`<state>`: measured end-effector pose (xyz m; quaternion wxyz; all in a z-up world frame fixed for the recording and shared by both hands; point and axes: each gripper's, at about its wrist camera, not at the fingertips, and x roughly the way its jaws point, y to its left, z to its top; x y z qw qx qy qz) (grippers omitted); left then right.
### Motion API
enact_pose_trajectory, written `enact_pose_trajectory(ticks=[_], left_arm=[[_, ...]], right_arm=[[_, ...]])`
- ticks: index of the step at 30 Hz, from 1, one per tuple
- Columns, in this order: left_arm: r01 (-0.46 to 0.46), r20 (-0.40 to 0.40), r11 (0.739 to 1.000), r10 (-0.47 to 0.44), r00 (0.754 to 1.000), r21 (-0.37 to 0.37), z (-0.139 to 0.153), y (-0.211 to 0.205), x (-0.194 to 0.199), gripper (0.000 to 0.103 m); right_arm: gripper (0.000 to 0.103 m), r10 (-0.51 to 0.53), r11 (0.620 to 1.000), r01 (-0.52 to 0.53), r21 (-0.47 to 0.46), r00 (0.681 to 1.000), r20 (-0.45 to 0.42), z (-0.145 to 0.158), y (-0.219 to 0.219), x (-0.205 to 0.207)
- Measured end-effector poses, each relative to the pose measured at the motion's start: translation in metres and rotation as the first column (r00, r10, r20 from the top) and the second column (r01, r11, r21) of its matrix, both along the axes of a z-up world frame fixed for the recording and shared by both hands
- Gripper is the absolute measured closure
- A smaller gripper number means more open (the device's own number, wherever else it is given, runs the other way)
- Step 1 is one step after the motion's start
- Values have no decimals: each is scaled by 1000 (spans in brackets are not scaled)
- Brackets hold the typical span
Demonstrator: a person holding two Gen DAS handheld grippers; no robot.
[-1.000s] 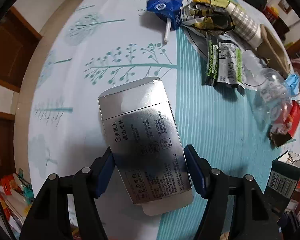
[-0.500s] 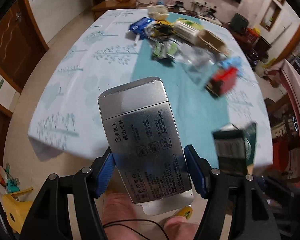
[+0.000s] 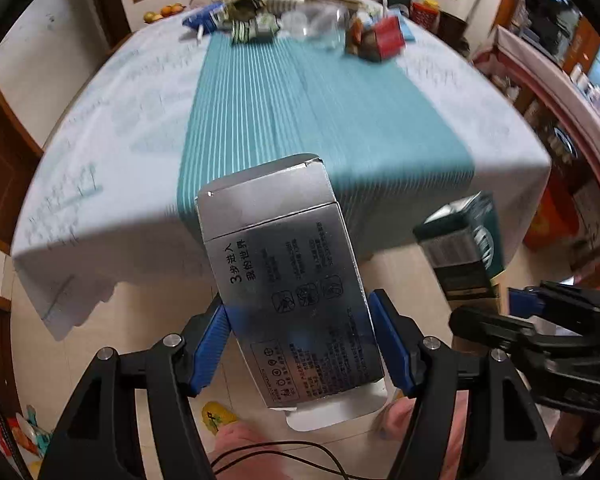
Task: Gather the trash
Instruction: 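Carry both items over the black bin and open both tools to drop them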
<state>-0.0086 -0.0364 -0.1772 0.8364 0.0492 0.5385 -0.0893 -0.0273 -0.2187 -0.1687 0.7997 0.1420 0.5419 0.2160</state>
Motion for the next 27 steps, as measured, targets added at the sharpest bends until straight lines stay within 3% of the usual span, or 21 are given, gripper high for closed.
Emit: enact_pose_trajectory(ticks=[5,10,14,17,21,25,27], left_arm=[[64,-54,997,-63,997,33,-58,0,-4,37],[94,-140,995,-87,986,42,-133,-6,10,36],[142,-151,988,-131,980,65,-186,-17,27,36],[156,-154,987,-147,977,48,-212,-19,40,34],[170,-177,985,-161,971,33,-233,-18,56,31],[176,-129,982,-166,978,73,-233,-19,62,6],[174,-115,982,-166,980,70,-230,-17,61,5]], right_arm=[[63,-55,998,51,-31,990,-133,-78,4,-1],[63,-98,993,79,-83,963,-253,-161,8,16],[61,-129,989,105,-100,950,-285,-211,11,34],[60,-167,983,133,-129,939,-301,-241,11,45],[40,-231,972,205,-112,915,-331,-270,3,53],[39,-273,962,254,-103,906,-324,-276,2,49],[39,-296,955,277,-103,902,-314,-271,3,47]])
